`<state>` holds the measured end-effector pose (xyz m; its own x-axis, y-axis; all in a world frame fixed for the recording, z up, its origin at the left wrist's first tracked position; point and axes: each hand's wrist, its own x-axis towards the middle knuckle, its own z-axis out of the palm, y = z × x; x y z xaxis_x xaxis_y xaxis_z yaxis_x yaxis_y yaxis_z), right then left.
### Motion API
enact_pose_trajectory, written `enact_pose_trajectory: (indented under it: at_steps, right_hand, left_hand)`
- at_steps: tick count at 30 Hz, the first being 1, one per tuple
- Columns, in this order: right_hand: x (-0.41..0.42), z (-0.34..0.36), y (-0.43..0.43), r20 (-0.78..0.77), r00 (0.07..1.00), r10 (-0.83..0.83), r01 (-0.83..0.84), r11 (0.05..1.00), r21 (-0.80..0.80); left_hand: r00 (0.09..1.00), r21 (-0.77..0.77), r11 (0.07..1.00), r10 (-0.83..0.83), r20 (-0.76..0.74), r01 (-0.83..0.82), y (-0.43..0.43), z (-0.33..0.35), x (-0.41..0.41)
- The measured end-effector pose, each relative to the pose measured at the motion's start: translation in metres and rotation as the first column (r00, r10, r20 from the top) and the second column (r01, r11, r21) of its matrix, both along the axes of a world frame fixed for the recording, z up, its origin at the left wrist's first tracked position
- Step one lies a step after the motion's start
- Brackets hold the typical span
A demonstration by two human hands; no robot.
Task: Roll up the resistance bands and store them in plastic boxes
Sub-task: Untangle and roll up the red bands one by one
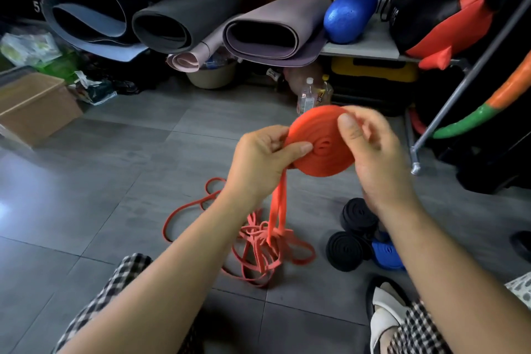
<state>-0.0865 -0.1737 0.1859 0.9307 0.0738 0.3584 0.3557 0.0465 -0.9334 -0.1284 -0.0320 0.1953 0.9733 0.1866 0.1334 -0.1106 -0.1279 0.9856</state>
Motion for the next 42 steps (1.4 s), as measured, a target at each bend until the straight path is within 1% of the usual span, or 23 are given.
enact_pose_trajectory:
  at_steps: [1,3,5,7,11,14,16,17,19,21,23,26,27,28,29,30,31,32,34,35,37,40,42]
  right_hand:
    - [0.002,0.000,-0.006,0.101,0.995,0.016,0.004,0.980,-0.200]
    - [0.004,-0.001,-0.013,0.231,0.963,0.137,0.013,0.836,-0.549]
    - [-0.002,0.001,-0.013,0.118,0.970,0.213,-0.081,0.739,-0.669]
    - [-0.004,0.000,-0.013,0.085,0.973,0.215,-0.115,0.770,-0.628]
    - [-0.001,-0.001,-0.017,0.148,0.983,0.106,-0.027,0.889,-0.456]
    - [-0.003,-0.002,-0.018,0.149,0.985,0.085,-0.038,0.955,-0.294]
    - [-0.003,-0.001,-0.018,0.108,0.987,0.121,-0.096,0.971,-0.217]
    - [-0.002,0.000,-0.020,0.080,0.984,0.157,-0.134,0.963,-0.232]
    - [0.002,0.000,-0.026,0.023,0.977,0.213,-0.189,0.909,-0.371]
    - [0.002,-0.001,-0.028,-0.005,0.970,0.243,-0.204,0.803,-0.561]
    - [-0.002,0.000,-0.026,-0.004,0.969,0.247,-0.193,0.745,-0.639]
    - [-0.006,0.005,-0.026,-0.004,0.966,0.259,-0.213,0.783,-0.584]
    - [-0.007,0.006,-0.028,-0.030,0.960,0.280,-0.249,0.797,-0.550]
    - [-0.009,0.008,-0.030,-0.060,0.951,0.304,-0.290,0.808,-0.513]
    - [-0.010,0.009,-0.033,-0.082,0.941,0.329,-0.326,0.814,-0.481]
    - [-0.011,0.009,-0.035,-0.098,0.933,0.348,-0.352,0.815,-0.461]
    - [-0.011,0.009,-0.037,-0.105,0.925,0.365,-0.372,0.814,-0.447]
    - [-0.012,0.009,-0.039,-0.110,0.918,0.380,-0.388,0.813,-0.435]
    - [-0.012,0.009,-0.045,-0.104,0.910,0.402,-0.407,0.812,-0.418]
    - [-0.011,0.009,-0.049,-0.097,0.909,0.405,-0.407,0.814,-0.414]
    - [-0.011,0.010,-0.056,-0.083,0.917,0.391,-0.391,0.833,-0.391]
    - [-0.010,0.011,-0.065,-0.087,0.922,0.378,-0.387,0.875,-0.291]
    - [-0.009,0.011,-0.071,-0.082,0.922,0.377,-0.386,0.892,-0.236]
  left_hand:
    - [1.000,0.159,0.987,0.005,0.014,-0.007,0.007,-0.001,0.002]
    - [0.998,0.432,0.901,-0.061,0.021,0.046,0.011,-0.003,0.001]
    - [0.992,0.489,0.865,-0.123,-0.015,0.115,0.007,-0.004,-0.003]
    - [0.987,0.395,0.905,-0.147,-0.058,0.158,0.004,-0.003,-0.005]
    - [0.975,0.043,0.980,-0.190,-0.117,0.196,0.005,-0.011,-0.006]
    - [0.976,-0.043,0.981,-0.194,-0.094,0.191,0.001,-0.019,-0.009]
    - [0.983,-0.020,0.985,-0.170,-0.065,0.169,0.003,-0.018,-0.008]
    - [0.986,0.033,0.986,-0.161,-0.049,0.163,0.007,-0.018,-0.006]
    - [0.985,0.207,0.963,-0.166,-0.052,0.174,0.012,-0.020,-0.004]
    - [0.978,0.359,0.910,-0.185,-0.096,0.207,0.011,-0.023,-0.006]
    - [0.966,0.320,0.912,-0.231,-0.119,0.257,0.006,-0.023,-0.008]
    - [0.922,-0.007,0.938,-0.342,-0.180,0.346,0.018,-0.025,0.001]
    - [0.919,-0.086,0.942,-0.336,-0.206,0.325,0.029,-0.038,0.008]
    - [0.919,-0.065,0.954,-0.300,-0.256,0.293,0.041,-0.056,0.014]
    - [0.906,0.050,0.954,-0.263,-0.332,0.296,0.054,-0.081,0.015]
    - [0.873,0.218,0.910,-0.236,-0.427,0.353,0.063,-0.107,0.015]
    - [0.835,0.388,0.806,-0.221,-0.504,0.447,0.070,-0.136,0.014]
    - [0.797,0.519,0.654,-0.227,-0.560,0.550,0.074,-0.163,0.012]
    - [0.755,0.661,0.377,-0.210,-0.621,0.648,0.075,-0.196,0.011]
    - [0.757,0.692,0.316,-0.174,-0.630,0.648,0.075,-0.204,0.012]
    - [0.776,0.720,0.297,-0.148,-0.614,0.627,0.071,-0.212,0.015]
    - [0.815,0.734,0.367,-0.156,-0.557,0.572,0.056,-0.211,0.016]
    - [0.841,0.780,0.317,-0.164,-0.515,0.539,0.042,-0.211,0.015]
